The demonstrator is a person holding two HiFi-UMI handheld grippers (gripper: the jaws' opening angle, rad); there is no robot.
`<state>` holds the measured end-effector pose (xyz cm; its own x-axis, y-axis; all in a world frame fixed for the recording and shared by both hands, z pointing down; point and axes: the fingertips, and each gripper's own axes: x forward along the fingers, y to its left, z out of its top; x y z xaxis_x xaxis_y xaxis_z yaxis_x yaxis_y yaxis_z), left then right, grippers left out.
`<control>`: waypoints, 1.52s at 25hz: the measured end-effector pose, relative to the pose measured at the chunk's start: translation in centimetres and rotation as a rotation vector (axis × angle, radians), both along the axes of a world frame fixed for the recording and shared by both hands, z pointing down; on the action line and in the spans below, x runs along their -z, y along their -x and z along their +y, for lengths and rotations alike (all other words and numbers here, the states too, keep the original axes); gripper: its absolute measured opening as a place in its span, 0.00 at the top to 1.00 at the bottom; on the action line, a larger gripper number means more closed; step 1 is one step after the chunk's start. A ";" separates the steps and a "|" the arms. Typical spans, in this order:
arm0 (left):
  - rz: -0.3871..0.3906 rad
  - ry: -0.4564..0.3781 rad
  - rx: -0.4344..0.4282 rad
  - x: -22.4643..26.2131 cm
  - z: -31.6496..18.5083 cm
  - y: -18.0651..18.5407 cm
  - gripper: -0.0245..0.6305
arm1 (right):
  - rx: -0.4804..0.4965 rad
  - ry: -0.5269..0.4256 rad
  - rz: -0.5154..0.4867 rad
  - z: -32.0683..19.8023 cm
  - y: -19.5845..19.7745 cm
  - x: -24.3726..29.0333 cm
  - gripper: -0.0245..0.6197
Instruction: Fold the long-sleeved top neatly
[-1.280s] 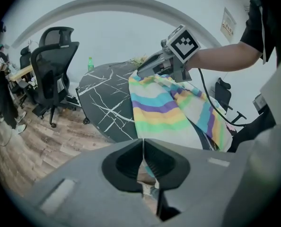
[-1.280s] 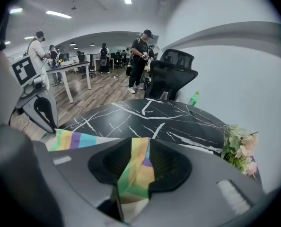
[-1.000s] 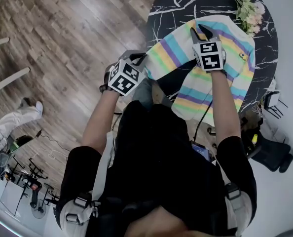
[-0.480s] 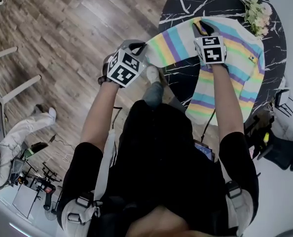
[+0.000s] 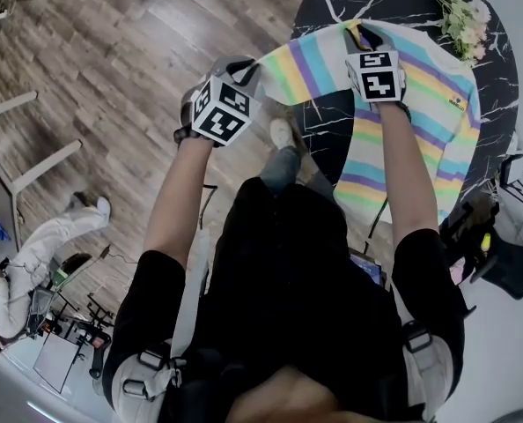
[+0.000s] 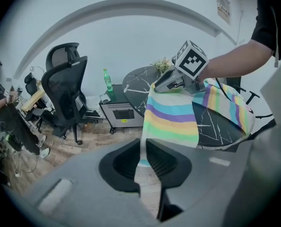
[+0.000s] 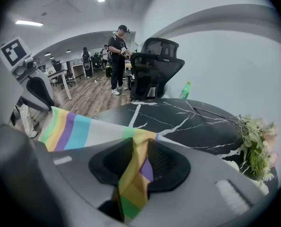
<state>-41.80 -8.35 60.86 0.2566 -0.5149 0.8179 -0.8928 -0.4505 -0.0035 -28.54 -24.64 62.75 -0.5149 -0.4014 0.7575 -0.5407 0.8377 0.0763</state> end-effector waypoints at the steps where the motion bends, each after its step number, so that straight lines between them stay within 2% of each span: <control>1: -0.013 -0.004 0.009 0.0 0.1 0.2 0.88 | -0.004 -0.004 0.002 -0.1 0.0 0.0 0.78; 3: -0.028 -0.014 0.031 0.1 0.3 0.4 0.86 | -0.012 -0.011 0.005 -0.3 0.0 -0.1 0.78; 7: 0.007 -0.018 0.045 0.6 1.2 -0.7 0.84 | -0.015 -0.023 -0.005 -0.1 -0.3 0.4 0.75; 15: 0.058 -0.018 -0.058 1.3 3.2 -7.2 0.84 | -0.010 -0.076 -0.043 2.2 -3.4 3.7 0.73; 19: 0.078 -0.016 -0.100 1.8 4.0 -11.1 0.84 | -0.036 -0.098 -0.032 3.2 -7.6 4.4 0.73; 27: 0.093 -0.010 -0.183 3.1 5.0 -19.9 0.84 | -0.099 -0.077 -0.028 6.6 -17.7 5.3 0.73; 34: 0.102 0.029 -0.259 2.3 6.6 -29.5 0.84 | -0.161 -0.016 -0.012 10.7 -28.3 5.1 0.74; 38: 0.089 0.055 -0.253 1.4 8.0 -32.9 0.84 | -0.167 0.024 0.000 13.7 -33.1 4.5 0.74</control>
<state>-8.93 -0.35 59.47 0.4435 -0.3805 0.8115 -0.7475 -0.6565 0.1007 4.60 -10.99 58.21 -0.4429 -0.4627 0.7680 -0.6725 0.7379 0.0568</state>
